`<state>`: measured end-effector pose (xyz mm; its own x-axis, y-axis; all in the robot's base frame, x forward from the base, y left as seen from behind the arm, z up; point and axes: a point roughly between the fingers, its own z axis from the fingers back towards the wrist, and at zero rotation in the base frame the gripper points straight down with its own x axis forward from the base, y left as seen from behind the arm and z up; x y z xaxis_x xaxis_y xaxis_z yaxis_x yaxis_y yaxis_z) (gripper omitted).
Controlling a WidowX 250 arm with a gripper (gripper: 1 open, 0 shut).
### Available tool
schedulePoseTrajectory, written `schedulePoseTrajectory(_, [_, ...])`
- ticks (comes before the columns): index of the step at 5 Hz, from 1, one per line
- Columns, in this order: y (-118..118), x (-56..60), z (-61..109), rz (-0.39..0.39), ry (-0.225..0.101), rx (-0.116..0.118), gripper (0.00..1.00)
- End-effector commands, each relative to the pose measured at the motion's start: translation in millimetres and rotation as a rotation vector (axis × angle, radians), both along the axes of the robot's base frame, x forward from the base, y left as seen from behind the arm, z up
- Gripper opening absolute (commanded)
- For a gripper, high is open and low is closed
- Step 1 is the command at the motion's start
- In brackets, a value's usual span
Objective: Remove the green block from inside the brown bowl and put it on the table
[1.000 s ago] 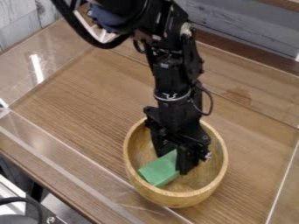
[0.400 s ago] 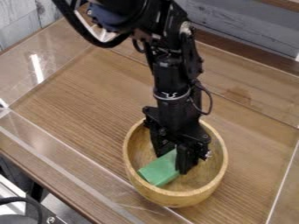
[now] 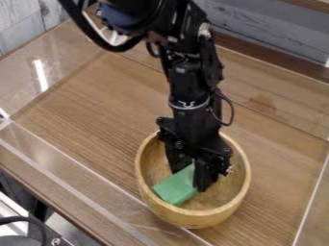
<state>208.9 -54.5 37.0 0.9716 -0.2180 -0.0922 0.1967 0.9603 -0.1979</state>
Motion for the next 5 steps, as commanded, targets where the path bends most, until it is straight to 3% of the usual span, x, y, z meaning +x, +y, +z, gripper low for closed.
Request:
schedulePoseTrajectory(1, [-1.2, 1.3, 13.7, 0.007, -0.019, -0.011, 0.0])
schedulePoseTrajectory(5, [5.6, -2.3, 47.3, 0.038, -0.038, -0.041, 0.0])
